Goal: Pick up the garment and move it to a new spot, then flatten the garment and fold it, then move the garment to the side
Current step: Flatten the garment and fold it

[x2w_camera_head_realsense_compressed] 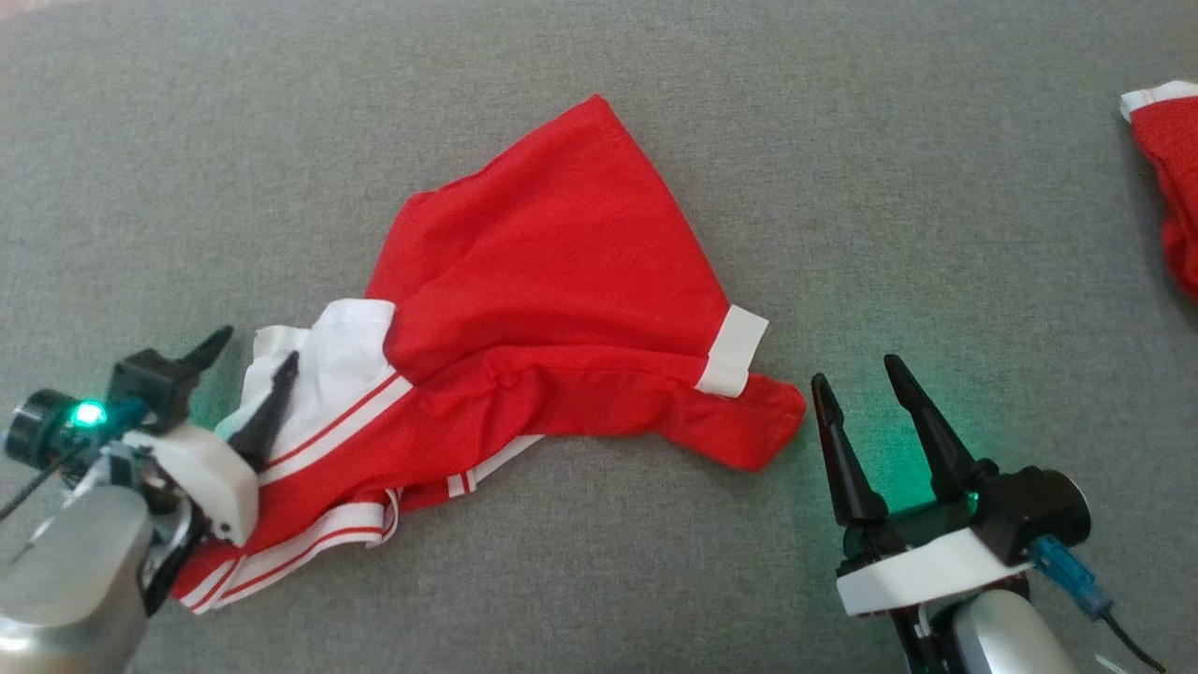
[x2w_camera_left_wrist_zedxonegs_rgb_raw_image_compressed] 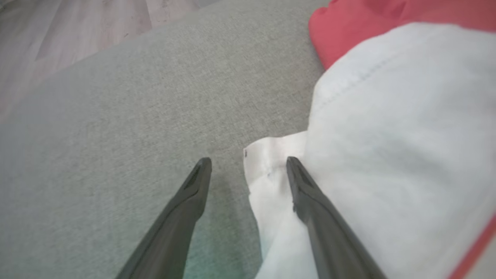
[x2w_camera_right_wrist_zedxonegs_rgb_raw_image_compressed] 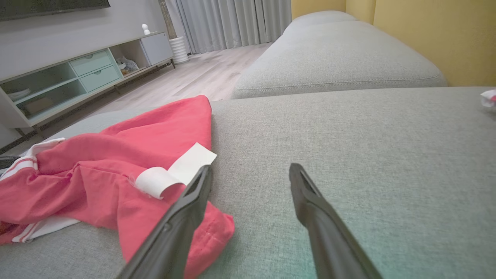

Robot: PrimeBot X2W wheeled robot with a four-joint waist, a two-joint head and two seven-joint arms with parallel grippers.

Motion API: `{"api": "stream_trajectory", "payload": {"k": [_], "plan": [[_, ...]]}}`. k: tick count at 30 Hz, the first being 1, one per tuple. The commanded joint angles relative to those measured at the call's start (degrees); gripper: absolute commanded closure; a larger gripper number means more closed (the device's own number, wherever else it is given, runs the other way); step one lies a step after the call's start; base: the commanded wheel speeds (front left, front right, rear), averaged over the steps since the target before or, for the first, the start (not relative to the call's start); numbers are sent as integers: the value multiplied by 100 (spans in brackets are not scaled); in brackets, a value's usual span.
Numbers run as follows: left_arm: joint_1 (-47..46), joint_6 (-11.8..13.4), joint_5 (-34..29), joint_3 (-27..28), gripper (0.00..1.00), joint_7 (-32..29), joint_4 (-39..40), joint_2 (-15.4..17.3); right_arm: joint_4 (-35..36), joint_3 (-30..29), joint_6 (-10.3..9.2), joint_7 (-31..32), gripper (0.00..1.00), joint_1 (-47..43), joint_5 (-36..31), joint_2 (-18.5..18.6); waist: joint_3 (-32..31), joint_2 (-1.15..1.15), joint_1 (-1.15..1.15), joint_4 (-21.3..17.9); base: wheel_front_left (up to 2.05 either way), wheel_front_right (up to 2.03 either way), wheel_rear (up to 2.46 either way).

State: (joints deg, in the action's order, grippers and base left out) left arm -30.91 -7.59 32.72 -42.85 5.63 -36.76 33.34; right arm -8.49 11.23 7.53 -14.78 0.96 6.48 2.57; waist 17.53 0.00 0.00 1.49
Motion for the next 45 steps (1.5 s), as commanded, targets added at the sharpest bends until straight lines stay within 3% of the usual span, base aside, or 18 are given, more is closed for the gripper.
{"api": "stream_trajectory", "payload": {"k": [1, 4, 5, 7, 10, 11, 12, 13, 20, 26, 36, 45], "plan": [[-258, 12, 47, 126, 0, 63, 47, 191, 154, 145, -4, -22, 0, 112, -47, 31, 4, 0, 0, -14, 0, 0, 0], [-233, 11, 246, -91, 0, -1, 23, 179, 155, 132, -4, -22, 0, 95, -64, 31, -12, 0, 0, -36, 0, 0, 0], [-228, 11, 321, -159, 9, -30, 18, 192, 156, 128, -4, -22, 0, 88, -68, 31, -18, 0, 0, -43, 0, 0, 0], [-238, 11, 454, -276, 53, -79, -23, 225, 157, 122, -4, -22, 0, 76, -76, 31, -32, 0, 0, -56, 0, 0, 0], [-261, 11, 640, -398, 63, -118, -131, 238, 162, 110, -4, -22, 0, 62, -91, 31, -49, 0, 0, -65, 0, 0, 0], [-274, 11, 685, -444, 72, -117, -156, 239, 165, 110, -4, -22, 0, 58, -98, 31, -54, 0, 0, -66, 0, 0, 0], [-290, 11, 738, -483, 96, -103, -182, 234, 167, 113, -4, -22, 0, 55, -106, 31, -57, 0, 0, -67, 0, 0, 0], [-309, 11, 788, -523, 100, -83, -206, 231, 170, 115, -4, -22, 0, 53, -114, 31, -61, 0, 0, -68, 0, 0, 0], [-516, 15, 748, -630, 100, 412, -468, 283, 168, 115, -4, -22, 0, 5, -169, 31, -172, 0, 0, -56, 0, 0, 0], [-743, 206, 516, -588, 100, 703, -568, 371, -140, 123, -4, -22, 0, -57, -214, 31, -345, 0, 0, 7, 0, 0, 0], [-869, 493, 242, -465, 100, 895, -132, 593, -857, 317, -4, -22, 0, 18, -113, 41, -594, 0, 0, 217, 0, 0, 0], [-784, 597, 154, -439, 100, 913, 285, 807, -1292, 402, -4, -22, 0, 242, -70, 44, -541, 0, 0, 429, 0, 0, 0]]}}
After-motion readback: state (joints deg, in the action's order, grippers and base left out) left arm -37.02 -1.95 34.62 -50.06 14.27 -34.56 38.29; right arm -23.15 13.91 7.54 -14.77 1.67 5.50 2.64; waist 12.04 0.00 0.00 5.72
